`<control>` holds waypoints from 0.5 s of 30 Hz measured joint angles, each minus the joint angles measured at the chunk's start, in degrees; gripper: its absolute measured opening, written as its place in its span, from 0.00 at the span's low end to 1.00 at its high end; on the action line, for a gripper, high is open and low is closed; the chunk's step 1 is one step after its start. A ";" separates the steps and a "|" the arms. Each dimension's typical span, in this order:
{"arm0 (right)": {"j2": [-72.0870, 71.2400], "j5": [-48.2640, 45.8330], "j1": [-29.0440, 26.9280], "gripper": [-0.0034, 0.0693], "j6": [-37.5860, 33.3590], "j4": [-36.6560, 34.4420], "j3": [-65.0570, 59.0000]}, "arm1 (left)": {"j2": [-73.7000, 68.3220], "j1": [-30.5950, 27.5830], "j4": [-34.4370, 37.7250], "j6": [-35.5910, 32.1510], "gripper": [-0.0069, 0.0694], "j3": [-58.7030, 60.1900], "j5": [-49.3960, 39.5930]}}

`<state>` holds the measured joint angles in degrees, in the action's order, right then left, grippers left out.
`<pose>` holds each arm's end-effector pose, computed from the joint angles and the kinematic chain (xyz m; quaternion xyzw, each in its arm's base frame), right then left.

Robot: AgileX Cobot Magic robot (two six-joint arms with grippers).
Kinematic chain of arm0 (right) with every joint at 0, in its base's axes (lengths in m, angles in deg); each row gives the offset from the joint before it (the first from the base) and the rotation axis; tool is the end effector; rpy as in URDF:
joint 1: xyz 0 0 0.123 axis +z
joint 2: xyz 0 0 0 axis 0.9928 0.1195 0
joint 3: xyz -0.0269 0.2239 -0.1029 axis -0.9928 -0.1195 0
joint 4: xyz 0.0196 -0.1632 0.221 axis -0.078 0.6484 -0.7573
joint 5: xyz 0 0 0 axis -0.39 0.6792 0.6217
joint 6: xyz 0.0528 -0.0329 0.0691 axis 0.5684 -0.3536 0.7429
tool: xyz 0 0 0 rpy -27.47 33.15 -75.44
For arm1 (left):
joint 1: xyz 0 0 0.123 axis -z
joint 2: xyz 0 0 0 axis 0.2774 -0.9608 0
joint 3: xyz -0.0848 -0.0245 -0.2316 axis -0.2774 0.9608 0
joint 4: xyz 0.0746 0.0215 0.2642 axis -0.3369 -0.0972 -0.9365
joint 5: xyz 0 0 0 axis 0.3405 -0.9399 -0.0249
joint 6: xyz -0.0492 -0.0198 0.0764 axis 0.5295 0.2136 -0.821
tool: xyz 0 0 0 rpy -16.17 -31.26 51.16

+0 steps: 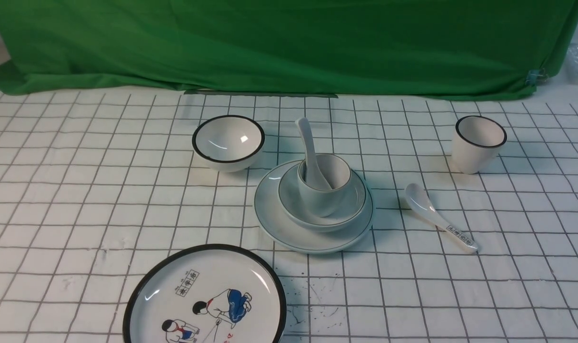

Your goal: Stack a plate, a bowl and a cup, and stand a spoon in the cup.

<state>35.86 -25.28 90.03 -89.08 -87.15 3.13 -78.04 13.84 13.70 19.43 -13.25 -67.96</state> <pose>0.0992 0.0086 0.3068 -0.0068 0.5432 0.0574 0.8376 0.1193 0.0013 0.1909 -0.0139 0.7536 -0.0106 0.6571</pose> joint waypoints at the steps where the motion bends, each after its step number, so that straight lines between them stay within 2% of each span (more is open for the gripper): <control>1: 0.00 -1.29 0.00 0.38 -0.99 0.00 -0.05 | 0.00 0.00 0.00 0.00 0.09 0.00 0.00; 5: 0.00 -4.94 0.00 0.38 -1.95 2.76 -1.42 | 0.00 0.00 0.00 0.00 0.09 0.00 0.00; 11: 0.00 -7.98 0.00 0.38 5.60 11.62 -4.51 | 0.00 0.00 -0.06 -0.10 0.09 0.00 0.00; 15: 0.00 -9.56 -0.11 0.38 5.31 12.87 -6.71 | 0.00 0.00 -0.06 -0.05 0.09 0.00 0.00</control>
<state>35.86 -34.84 89.92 -83.77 -74.27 -3.58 -78.04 13.84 13.64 19.38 -13.25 -67.96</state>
